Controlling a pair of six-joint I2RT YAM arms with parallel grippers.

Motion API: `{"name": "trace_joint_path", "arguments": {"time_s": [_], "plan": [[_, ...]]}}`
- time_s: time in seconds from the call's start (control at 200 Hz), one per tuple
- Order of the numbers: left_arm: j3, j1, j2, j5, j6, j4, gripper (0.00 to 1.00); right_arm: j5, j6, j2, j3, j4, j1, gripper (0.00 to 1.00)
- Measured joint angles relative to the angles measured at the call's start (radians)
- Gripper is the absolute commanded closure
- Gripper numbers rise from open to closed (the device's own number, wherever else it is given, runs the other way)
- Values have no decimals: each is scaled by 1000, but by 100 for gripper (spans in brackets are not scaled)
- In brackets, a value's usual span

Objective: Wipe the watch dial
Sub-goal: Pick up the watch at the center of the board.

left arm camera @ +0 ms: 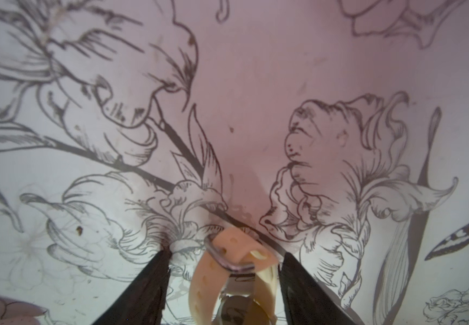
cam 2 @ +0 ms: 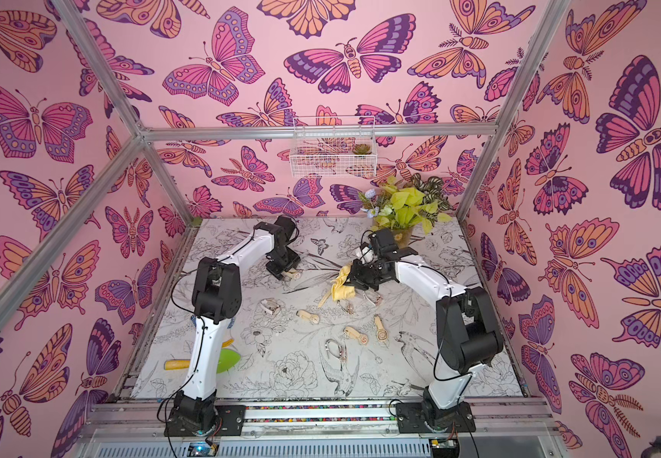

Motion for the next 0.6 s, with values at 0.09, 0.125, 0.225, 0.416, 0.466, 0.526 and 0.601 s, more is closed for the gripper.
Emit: {"name": "trace_joint_path", "arguments": {"time_s": [0.09, 0.125, 0.225, 0.416, 0.466, 0.526, 0.601], "plan": [[-6, 4, 0, 1, 0, 3, 47, 0, 0, 0, 0, 0, -2, 100], [-11, 4, 0, 1, -2, 5, 48, 0, 0, 0, 0, 0, -2, 100], [-27, 4, -7, 0, -2, 15, 55, 0, 0, 0, 0, 0, -5, 100], [-82, 7, -34, 10, -17, 52, 77, 0, 5, 0, 0, 0, -5, 100], [-98, 8, -42, 17, -18, 67, 83, 0, 9, 0, 0, 1, -5, 100], [-121, 8, -53, 26, -32, 87, 91, 0, 16, 0, 0, 1, -5, 100], [-150, 9, -69, 28, -32, 106, 100, 0, 23, 0, 0, 3, -5, 100]]}}
